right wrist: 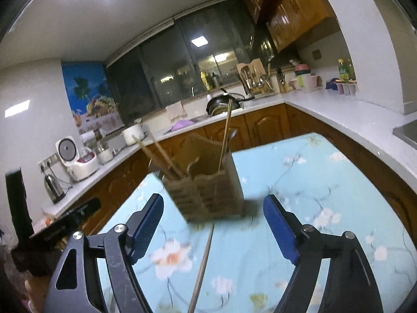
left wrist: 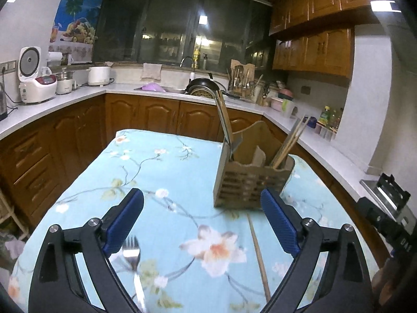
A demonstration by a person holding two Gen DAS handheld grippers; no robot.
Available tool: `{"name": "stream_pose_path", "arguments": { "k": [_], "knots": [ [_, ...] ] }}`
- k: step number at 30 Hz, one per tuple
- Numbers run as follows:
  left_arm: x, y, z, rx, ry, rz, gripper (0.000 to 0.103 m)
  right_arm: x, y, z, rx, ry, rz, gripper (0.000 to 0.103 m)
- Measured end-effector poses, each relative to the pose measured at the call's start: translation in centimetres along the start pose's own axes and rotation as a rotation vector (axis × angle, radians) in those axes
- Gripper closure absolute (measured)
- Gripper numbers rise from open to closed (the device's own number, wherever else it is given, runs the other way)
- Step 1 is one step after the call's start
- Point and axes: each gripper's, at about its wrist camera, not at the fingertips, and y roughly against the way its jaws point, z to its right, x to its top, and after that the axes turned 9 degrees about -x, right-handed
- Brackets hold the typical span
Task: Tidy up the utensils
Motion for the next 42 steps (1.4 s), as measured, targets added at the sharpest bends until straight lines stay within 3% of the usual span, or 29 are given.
{"name": "stream_pose_path", "arguments": {
  "k": [4, 12, 15, 21, 29, 42],
  "knots": [
    [-1.6, 1.8, 0.0, 0.008, 0.009, 0.019, 0.005, -1.8, 1.6, -0.1, -0.009, 0.008, -0.008, 0.016],
    [-3.8, 5.2, -0.2, 0.003, 0.035, 0.03, 0.005, -3.6, 4.3, -0.8, -0.005, 0.051, -0.01, 0.016],
    [-4.3, 6.8, 0.1, 0.007, 0.019, 0.065, 0.0, -3.2, 6.5, -1.6, 0.01, 0.09, 0.054, 0.001],
    [-7.4, 8.7, 0.7, 0.077, -0.063, 0.12, 0.0, -5.9, 9.7, -2.0, -0.06, 0.153, 0.214, 0.0],
    [-10.6, 8.6, 0.7, 0.135, -0.133, 0.096, 0.0, -9.5, 8.3, -0.5, -0.11, 0.142, 0.143, 0.0],
    [-11.9, 8.3, 0.6, 0.168, -0.148, 0.064, 0.0, -10.7, 8.4, -0.2, -0.129, 0.158, 0.139, 0.0]
  ]
}}
